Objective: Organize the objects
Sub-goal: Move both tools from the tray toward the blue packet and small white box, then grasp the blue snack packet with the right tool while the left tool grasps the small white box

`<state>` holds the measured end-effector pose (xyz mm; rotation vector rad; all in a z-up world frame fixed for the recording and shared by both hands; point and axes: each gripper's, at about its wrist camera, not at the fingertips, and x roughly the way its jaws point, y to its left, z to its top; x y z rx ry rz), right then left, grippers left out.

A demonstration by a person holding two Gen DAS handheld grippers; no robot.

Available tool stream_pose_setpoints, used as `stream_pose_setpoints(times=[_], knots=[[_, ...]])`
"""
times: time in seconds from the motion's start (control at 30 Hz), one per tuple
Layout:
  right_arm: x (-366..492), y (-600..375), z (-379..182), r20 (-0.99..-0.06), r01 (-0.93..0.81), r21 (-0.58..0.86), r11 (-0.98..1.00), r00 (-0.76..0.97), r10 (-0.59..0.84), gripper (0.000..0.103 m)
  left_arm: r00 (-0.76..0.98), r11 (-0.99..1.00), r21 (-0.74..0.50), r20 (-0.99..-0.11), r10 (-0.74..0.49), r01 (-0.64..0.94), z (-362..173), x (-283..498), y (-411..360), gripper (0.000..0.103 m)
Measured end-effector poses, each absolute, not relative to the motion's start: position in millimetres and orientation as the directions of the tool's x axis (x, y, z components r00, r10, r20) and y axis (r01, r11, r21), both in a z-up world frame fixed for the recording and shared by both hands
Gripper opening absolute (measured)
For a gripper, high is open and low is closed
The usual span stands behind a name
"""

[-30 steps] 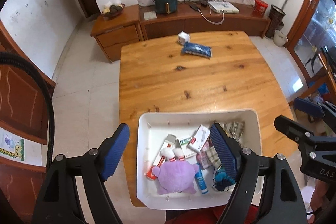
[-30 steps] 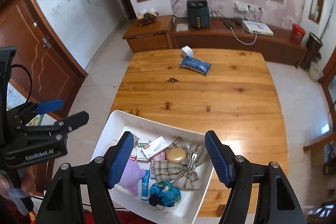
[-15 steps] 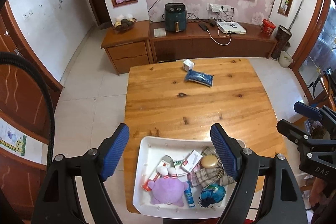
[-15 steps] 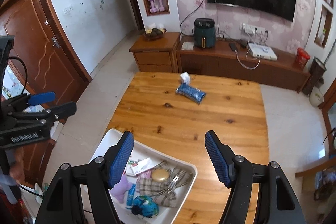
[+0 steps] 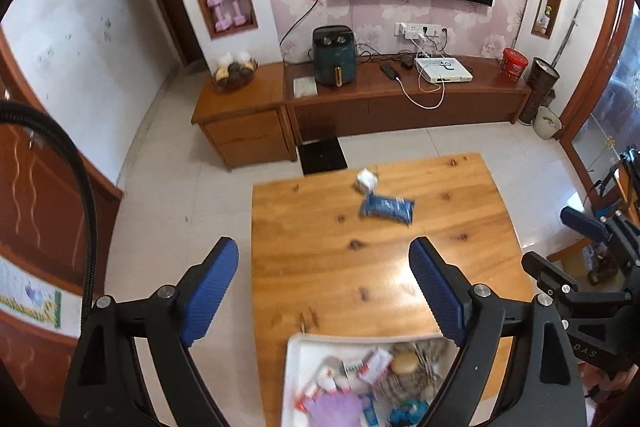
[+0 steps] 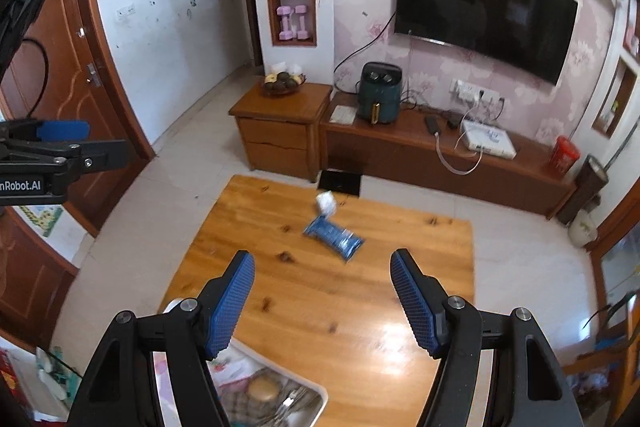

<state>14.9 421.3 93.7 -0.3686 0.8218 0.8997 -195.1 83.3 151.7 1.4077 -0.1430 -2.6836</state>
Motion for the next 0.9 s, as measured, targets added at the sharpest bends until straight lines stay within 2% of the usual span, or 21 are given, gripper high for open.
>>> stream_pose_setpoints(times=[0.17,0.33,0.53,0.67,0.9], knots=[[52.9,456.8,87.5,-0.766,-0.809,-0.002,0.588,0.380,0.519,0.071,-0.559,-0.993,0.115,-0.823,-0.099,0.007,137.9,-255.4,91.0,0.089],[93.1,487.5,52.4,-0.764,-0.841,0.007,0.541,0.344,0.545,0.071,-0.506,-1.000,-0.010,-0.862,0.004,0.008,91.1,-323.2,86.2,0.089],[130.4,523.0,-32.2,-0.774,-0.889,0.020,0.458,0.276,0.570,0.071,-0.442,-0.997,-0.028,-0.897,-0.010,0.079,5.4,-399.5,84.4,0.089],[146.5,542.4,-111.1,-0.800,-0.903,0.027,0.428,0.238,0.551,0.071,-0.364,-0.989,-0.048,-0.932,-0.006,0.139,-61.7,-440.7,79.1,0.089],[159.0,573.6,-198.6,-0.846,-0.918,-0.011,0.396,0.220,0.486,0.071,-0.263,-0.972,-0.071,-0.965,0.010,0.224,-144.0,-474.5,75.2,0.089]])
